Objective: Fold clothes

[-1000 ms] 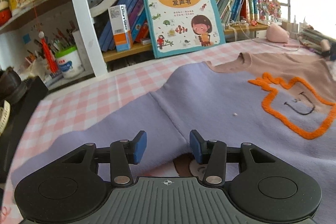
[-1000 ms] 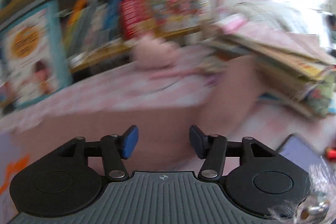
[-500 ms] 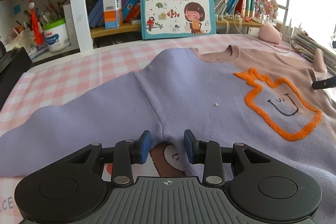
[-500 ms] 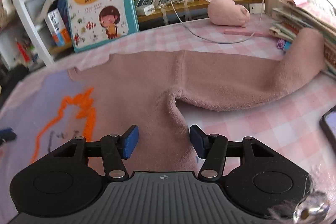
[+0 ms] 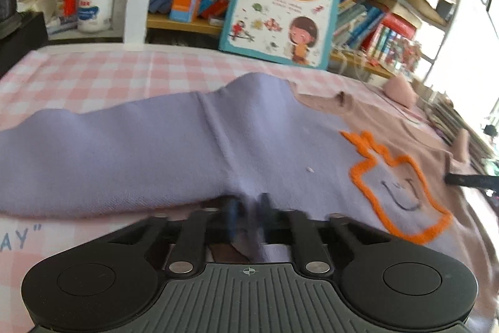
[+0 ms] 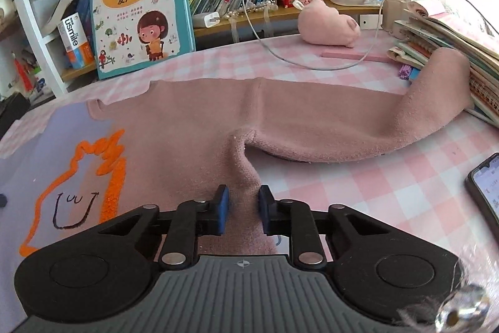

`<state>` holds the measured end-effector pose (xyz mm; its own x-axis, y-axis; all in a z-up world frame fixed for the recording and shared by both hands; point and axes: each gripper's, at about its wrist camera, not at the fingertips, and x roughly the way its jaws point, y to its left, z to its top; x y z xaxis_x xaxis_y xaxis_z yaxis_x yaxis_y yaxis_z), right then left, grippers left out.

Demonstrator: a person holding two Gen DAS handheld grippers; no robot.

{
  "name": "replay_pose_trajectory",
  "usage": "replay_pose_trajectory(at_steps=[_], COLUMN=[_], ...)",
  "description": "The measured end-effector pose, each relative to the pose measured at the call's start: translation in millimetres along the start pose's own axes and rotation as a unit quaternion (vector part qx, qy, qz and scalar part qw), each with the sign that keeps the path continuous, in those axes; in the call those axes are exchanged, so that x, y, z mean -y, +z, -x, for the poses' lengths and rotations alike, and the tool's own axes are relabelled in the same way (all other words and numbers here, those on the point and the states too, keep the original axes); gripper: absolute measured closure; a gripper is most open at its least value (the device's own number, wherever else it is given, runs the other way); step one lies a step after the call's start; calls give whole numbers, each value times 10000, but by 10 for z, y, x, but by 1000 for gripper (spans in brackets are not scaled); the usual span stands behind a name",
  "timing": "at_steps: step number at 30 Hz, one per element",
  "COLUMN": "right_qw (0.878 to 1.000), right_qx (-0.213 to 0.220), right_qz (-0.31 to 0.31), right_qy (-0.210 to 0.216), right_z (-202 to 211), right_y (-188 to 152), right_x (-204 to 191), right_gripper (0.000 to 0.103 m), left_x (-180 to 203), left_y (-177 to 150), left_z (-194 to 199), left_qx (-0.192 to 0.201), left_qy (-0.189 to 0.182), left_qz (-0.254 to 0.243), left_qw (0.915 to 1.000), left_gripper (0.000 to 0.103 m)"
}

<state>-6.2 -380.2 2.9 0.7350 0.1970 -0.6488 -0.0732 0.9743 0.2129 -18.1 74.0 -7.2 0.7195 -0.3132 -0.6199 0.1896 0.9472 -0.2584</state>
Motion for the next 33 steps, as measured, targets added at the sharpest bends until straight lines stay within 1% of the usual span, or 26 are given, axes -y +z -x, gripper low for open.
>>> replay_pose_trajectory(at_steps=[1,3,6,9,12,16,19,21,24,27,30,33], right_qw=[10000,9999,9996,9995,9986,9977,9980,9984,9988,9992,9992,9993], right_qx=[2,13,51,96,125,143,173,190,204,259,350,373], right_qz=[-44,-112,-138,29,330,633,555,448,268,47,-98,-34], right_qy=[32,108,228,308,390,207,240,299,344,289,180,69], right_z=[-8,-47,-152,-321,-523,-673,-626,-565,-419,-317,-276,-297], right_y=[7,30,78,153,247,332,290,239,119,31,-21,-8], right_x=[10,-1,-78,-262,-491,-658,-606,-550,-483,-451,-465,-514], right_gripper=[87,87,87,87,87,88,91,92,92,92,92,92], left_x=[-11,-34,-115,-241,-368,-537,-450,-410,-416,-405,-417,-415], left_y=[11,59,178,229,278,345,319,331,377,425,436,407], left_z=[-28,-70,-125,-144,-163,-189,-201,-227,-273,-340,-372,-344], left_qx=[41,70,62,87,112,145,197,197,152,128,169,191], left_qy=[43,168,438,572,705,881,961,982,867,755,729,753], left_qz=[3,-141,-316,-184,-48,133,-55,-212,-314,-405,-332,-245], left_qw=[10000,9997,9985,9982,9974,9959,9952,9947,9956,9962,9966,9967], left_gripper=[96,96,95,93,90,91,93,93,93,93,92,91])
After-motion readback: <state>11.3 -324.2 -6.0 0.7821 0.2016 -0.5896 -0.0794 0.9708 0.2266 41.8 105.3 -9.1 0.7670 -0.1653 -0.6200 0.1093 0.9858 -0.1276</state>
